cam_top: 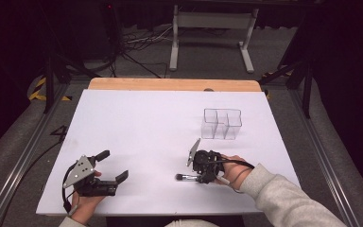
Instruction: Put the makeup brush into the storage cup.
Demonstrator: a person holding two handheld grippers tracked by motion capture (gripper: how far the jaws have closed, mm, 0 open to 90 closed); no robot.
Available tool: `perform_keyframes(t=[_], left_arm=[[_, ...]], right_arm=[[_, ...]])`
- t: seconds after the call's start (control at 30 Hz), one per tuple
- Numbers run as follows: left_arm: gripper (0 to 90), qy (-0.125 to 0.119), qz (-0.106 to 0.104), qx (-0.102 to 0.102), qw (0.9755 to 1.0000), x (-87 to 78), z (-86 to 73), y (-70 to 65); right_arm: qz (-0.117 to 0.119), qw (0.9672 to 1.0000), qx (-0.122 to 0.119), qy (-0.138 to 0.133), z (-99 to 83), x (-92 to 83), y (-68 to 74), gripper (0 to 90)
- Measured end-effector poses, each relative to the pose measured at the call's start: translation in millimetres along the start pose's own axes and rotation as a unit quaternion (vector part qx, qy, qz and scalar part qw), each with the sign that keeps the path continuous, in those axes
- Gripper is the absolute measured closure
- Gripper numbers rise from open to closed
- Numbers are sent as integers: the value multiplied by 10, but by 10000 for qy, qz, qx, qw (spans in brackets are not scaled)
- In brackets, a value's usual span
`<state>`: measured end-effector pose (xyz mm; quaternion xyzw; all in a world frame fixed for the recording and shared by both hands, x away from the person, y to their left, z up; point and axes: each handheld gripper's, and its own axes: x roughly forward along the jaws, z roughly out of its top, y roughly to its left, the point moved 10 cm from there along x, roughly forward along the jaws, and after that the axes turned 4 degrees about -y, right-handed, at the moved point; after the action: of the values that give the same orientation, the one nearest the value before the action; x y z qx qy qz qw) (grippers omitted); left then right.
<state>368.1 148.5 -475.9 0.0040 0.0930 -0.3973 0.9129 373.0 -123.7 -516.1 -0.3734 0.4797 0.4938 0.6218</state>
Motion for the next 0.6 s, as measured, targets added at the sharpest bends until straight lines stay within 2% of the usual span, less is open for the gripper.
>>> perform_keyframes(t=[0.4, 0.6], left_arm=[[21, -10, 12, -9, 10000, 3, 1, 1], [21, 9, -1, -19, 10000, -1, -1, 1]], right_arm=[[7, 9998, -166, 90, -15, 11, -3, 783], [-12, 9996, -254, 152, -22, 10, 7, 792]])
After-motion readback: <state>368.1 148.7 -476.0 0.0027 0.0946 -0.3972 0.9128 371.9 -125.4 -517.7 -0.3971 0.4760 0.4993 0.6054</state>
